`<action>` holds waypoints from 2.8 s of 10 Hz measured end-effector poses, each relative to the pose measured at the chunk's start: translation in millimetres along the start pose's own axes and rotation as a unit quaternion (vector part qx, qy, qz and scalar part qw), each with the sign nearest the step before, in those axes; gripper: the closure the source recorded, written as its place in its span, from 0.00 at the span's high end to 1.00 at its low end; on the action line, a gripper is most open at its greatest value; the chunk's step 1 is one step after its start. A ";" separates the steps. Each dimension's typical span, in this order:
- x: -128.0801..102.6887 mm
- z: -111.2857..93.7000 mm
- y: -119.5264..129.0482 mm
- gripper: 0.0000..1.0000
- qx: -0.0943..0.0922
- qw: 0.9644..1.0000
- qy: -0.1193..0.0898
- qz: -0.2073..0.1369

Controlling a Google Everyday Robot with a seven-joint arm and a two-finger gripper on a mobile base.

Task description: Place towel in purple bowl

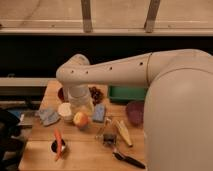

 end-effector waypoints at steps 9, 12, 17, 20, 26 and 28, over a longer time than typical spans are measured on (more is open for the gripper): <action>0.2 1.2 -0.3 0.65 0.000 1.000 0.001 0.000; 0.2 1.1 -0.1 0.65 0.000 1.000 0.001 0.000; 0.2 1.1 -0.1 0.65 0.000 1.000 0.001 0.000; 0.9 1.7 -2.9 0.65 0.000 1.000 0.000 0.004; 13.8 0.4 -43.8 0.65 -0.046 0.998 -0.027 0.037; 6.8 -4.7 -28.9 0.65 -0.055 0.998 -0.033 0.019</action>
